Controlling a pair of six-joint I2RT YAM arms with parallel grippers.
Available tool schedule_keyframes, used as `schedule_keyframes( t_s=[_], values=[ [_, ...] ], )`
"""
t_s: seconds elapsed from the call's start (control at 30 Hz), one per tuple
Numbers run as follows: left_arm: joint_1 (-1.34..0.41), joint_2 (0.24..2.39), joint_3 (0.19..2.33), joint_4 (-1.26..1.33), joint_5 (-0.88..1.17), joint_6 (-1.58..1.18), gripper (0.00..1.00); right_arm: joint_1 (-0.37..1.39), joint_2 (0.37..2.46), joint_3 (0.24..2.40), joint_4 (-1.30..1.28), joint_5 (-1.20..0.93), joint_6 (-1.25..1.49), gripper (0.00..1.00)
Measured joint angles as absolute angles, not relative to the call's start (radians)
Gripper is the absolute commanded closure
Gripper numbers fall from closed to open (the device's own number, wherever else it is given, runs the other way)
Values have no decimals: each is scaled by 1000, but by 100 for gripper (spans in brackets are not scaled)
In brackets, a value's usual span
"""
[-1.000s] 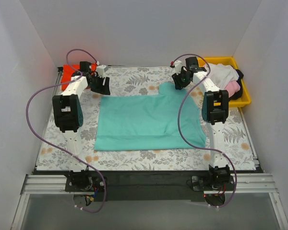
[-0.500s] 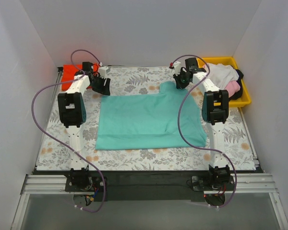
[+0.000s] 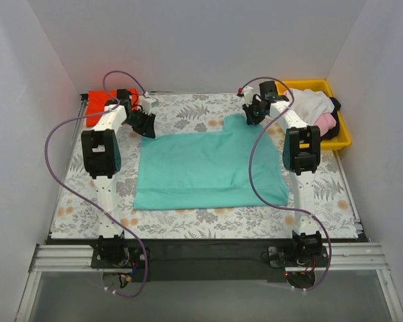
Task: Fold and stack the t-shirts
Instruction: Fold the tshirt
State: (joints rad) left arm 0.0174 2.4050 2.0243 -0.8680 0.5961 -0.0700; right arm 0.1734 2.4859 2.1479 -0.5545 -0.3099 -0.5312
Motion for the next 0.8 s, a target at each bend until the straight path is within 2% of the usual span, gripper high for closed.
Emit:
schedule_keyframes(
  t_s=[0.53, 0.8],
  values=[
    [35, 2425, 2125, -907, 664, -58, 60, 173, 2481, 2144, -567, -310, -532, 99],
    [35, 2433, 2123, -942, 630, -10, 64, 173, 2470, 2129, -570, -310, -536, 99]
  ],
)
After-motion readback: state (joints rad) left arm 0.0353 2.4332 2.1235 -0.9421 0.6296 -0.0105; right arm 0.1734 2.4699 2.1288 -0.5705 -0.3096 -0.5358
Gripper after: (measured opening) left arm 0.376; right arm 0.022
